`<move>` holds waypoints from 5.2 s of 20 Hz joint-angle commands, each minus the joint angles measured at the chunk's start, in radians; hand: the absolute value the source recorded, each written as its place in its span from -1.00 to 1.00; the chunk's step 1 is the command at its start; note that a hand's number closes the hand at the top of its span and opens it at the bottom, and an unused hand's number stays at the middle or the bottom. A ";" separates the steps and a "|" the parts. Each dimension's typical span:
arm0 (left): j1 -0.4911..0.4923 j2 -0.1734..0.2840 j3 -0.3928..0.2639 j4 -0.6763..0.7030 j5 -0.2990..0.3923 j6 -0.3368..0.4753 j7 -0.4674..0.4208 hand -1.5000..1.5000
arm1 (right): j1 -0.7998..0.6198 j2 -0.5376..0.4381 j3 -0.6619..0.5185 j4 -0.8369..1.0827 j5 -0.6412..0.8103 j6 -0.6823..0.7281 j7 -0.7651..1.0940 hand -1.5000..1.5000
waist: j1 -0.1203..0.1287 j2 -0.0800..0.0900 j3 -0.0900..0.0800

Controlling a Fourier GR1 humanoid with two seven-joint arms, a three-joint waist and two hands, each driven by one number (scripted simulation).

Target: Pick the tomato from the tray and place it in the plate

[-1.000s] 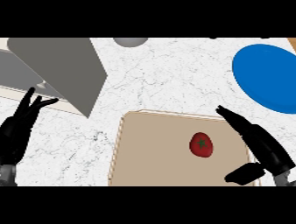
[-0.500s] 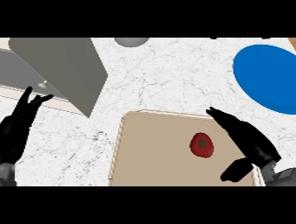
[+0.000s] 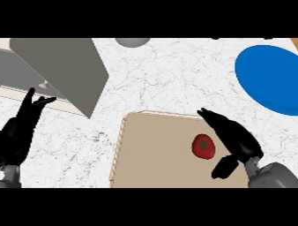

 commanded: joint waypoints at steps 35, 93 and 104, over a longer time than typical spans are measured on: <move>-0.026 -0.066 0.024 0.054 -0.040 -0.075 0.048 0.00 | 0.077 -0.183 -0.110 -0.159 0.055 -0.169 -0.719 1.00 | -0.060 0.015 -0.011; -0.085 -0.092 0.059 -0.011 -0.066 -0.128 0.132 0.00 | -0.673 -0.364 -0.753 1.324 -0.331 0.532 -1.129 -1.00 | 0.004 0.032 -0.008; -0.056 -0.123 0.038 0.008 -0.087 -0.135 0.084 0.00 | -0.631 -0.425 -0.782 1.291 -0.397 0.610 -1.147 -1.00 | 0.015 0.047 -0.004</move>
